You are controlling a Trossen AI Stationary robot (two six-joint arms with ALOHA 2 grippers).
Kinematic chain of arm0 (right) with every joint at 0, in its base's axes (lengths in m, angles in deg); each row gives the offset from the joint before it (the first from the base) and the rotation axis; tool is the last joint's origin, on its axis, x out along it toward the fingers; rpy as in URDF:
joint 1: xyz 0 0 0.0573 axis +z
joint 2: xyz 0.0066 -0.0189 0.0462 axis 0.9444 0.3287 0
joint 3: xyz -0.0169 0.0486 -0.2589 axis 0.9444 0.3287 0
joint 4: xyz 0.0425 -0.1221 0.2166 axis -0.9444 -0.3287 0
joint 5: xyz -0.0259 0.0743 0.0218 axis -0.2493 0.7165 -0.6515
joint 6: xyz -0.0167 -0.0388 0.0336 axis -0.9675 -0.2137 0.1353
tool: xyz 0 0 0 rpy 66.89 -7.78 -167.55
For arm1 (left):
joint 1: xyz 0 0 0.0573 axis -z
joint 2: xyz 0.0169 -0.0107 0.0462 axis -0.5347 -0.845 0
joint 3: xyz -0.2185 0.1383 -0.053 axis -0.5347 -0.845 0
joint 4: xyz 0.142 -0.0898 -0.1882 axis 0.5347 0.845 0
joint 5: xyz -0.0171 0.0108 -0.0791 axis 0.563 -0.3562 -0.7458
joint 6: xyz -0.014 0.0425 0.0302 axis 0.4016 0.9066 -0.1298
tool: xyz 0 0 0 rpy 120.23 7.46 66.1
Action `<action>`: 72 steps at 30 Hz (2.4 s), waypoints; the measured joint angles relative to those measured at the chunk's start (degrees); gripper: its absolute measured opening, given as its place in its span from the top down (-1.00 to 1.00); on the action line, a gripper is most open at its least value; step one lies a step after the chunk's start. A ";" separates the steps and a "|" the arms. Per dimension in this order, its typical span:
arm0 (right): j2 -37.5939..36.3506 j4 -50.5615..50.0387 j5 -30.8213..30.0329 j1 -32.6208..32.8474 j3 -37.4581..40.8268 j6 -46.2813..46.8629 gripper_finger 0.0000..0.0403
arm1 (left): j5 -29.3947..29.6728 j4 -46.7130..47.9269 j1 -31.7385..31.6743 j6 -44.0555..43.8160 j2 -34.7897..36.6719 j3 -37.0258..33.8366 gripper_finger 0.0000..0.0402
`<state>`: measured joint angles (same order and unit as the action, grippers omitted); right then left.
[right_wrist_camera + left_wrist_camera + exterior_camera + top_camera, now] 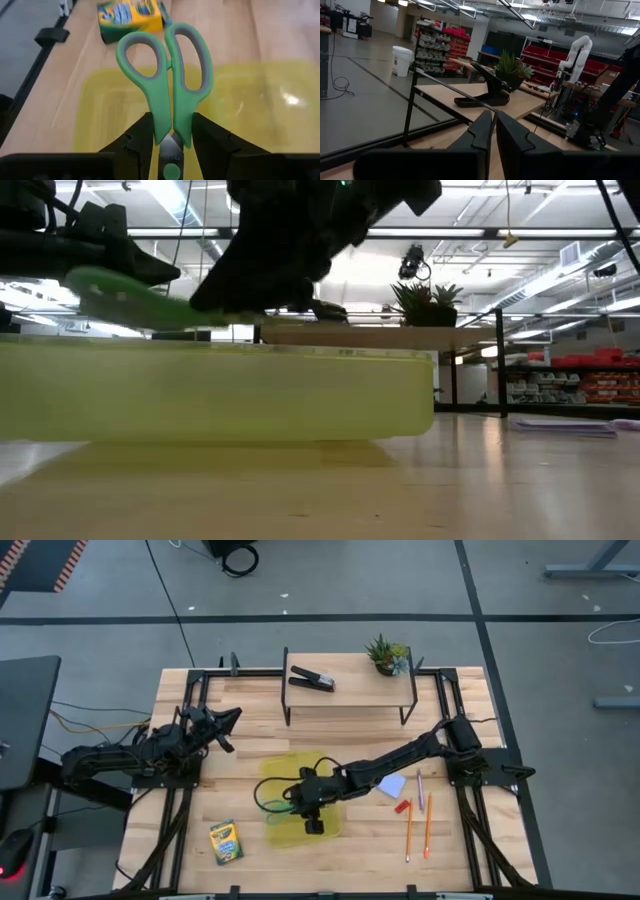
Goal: Pack school essentials
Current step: Put the green scissors into the yellow supply box, then put the orange pencil into the yellow supply box
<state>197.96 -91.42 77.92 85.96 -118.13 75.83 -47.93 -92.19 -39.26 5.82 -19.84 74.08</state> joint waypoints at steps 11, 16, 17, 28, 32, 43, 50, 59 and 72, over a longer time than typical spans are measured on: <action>2.84 -0.90 -7.71 2.36 0.53 4.46 0.35 | -0.02 0.00 -0.01 0.00 0.00 0.00 0.82; 2.80 0.71 -8.24 2.30 2.48 1.14 0.35 | -0.02 0.00 0.00 -0.02 0.00 0.00 0.84; 2.80 1.35 -8.20 2.30 3.23 0.48 0.35 | -0.02 0.00 0.00 0.00 0.00 -0.01 0.85; 2.78 3.18 -5.77 2.21 4.55 -5.60 0.33 | -0.02 0.00 -0.02 0.00 0.00 0.00 0.86; 2.78 3.16 -5.67 2.13 4.55 -5.83 0.24 | -0.02 0.00 0.00 0.00 0.00 0.00 0.83; 1.48 2.94 -5.60 1.87 4.55 -6.62 0.11 | -0.02 0.00 0.00 0.01 0.00 0.00 0.87; -3.49 0.73 -5.62 1.63 4.52 -5.86 0.11 | -0.01 -0.02 -0.01 0.00 0.00 0.00 0.85; -6.10 -5.32 -4.90 1.12 4.52 -4.66 0.11 | 0.00 -0.02 -0.01 0.00 0.02 0.00 0.83; -25.06 -6.31 -4.13 1.90 25.54 3.64 0.09 | 0.00 -0.06 -0.02 0.00 0.02 -0.02 0.85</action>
<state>172.90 -97.73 73.79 87.86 -92.59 79.46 -47.94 -92.25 -39.28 5.82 -19.82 74.06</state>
